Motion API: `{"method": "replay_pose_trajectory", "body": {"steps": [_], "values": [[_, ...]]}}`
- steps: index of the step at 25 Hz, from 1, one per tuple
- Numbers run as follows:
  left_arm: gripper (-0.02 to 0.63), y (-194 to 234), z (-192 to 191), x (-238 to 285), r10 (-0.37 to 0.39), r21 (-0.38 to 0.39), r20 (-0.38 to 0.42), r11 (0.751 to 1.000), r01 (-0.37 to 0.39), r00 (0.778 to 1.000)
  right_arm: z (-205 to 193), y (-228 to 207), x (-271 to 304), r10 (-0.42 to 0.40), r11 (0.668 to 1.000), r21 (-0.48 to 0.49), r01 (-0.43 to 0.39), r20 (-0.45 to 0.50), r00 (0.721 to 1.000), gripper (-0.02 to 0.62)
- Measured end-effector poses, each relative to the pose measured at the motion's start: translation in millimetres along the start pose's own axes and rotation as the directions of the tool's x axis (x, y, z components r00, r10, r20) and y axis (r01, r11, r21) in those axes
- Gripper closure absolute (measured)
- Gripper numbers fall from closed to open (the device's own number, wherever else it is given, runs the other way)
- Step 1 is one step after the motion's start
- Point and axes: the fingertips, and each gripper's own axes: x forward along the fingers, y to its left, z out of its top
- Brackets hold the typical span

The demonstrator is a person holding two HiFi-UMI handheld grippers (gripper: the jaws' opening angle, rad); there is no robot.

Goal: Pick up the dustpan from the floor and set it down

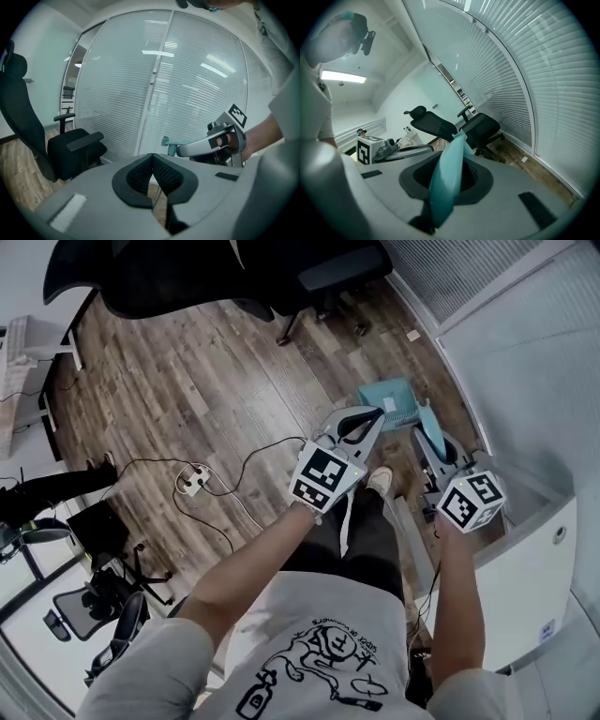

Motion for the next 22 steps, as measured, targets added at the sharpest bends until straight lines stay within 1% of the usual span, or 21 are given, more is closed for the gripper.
{"method": "replay_pose_trajectory", "body": {"steps": [10, 22], "values": [[0.612, 5.8, -44.0, 24.4, 0.01, -0.015, -0.031, 1.0, -0.011, 0.999, -27.4, -32.6, 17.6, 0.003, 1.0, 0.018, -0.004, 0.013, 1.0, 0.546], [0.612, 6.8, -69.5, 45.9, 0.016, -0.036, -0.037, 0.999, -0.017, 0.999, -54.8, -56.6, 37.0, 0.007, 0.999, 0.033, -0.007, -0.001, 1.0, 0.546]]}}
